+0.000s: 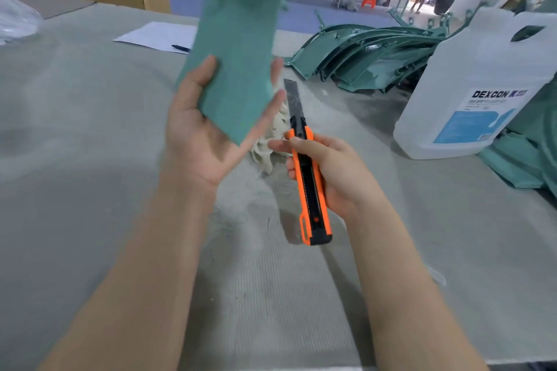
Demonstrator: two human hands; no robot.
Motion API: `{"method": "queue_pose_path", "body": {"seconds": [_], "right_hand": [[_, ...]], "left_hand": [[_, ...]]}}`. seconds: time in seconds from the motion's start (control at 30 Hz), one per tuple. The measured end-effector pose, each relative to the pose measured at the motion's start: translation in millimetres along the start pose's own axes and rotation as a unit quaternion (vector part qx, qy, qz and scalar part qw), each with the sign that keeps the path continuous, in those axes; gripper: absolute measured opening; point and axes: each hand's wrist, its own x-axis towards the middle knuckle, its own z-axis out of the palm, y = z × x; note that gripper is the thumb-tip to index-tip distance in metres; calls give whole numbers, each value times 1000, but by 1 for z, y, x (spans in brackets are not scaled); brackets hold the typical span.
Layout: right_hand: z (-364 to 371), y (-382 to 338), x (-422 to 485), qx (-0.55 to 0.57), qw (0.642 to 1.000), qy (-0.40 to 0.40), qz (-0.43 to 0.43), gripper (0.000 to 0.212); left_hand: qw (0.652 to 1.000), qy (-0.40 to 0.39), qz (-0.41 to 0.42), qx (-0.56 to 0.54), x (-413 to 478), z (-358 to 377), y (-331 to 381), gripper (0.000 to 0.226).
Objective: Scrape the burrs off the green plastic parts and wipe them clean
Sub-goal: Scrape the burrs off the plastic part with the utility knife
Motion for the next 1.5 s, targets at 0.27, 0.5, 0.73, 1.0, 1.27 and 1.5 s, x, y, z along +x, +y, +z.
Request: {"method": "queue_pose_path", "body": {"seconds": [0.27, 0.5, 0.73, 1.0, 1.27, 1.5], "right_hand": [[1, -1, -6, 18, 992, -122, 34, 21], [-27, -14, -13, -4, 984, -178, 22, 37], [-22, -12, -6, -32, 965, 207, -159, 15], [20, -4, -15, -179, 911, 121, -352, 51], [12, -4, 1, -175, 939, 176, -239, 9], [-13, -11, 2, 14, 964, 201, -175, 19]], "left_hand": [[989, 68, -84, 101, 7, -1, -13, 40], [958, 222, 180, -13, 13, -18, 18, 19], [845, 356, 252, 308, 15, -21, 5, 15], [525, 133, 241, 806, 4, 0, -26, 46], [424, 80, 91, 898, 4, -1, -34, 52], [660, 233, 16, 714, 7, -15, -6, 96]]}}
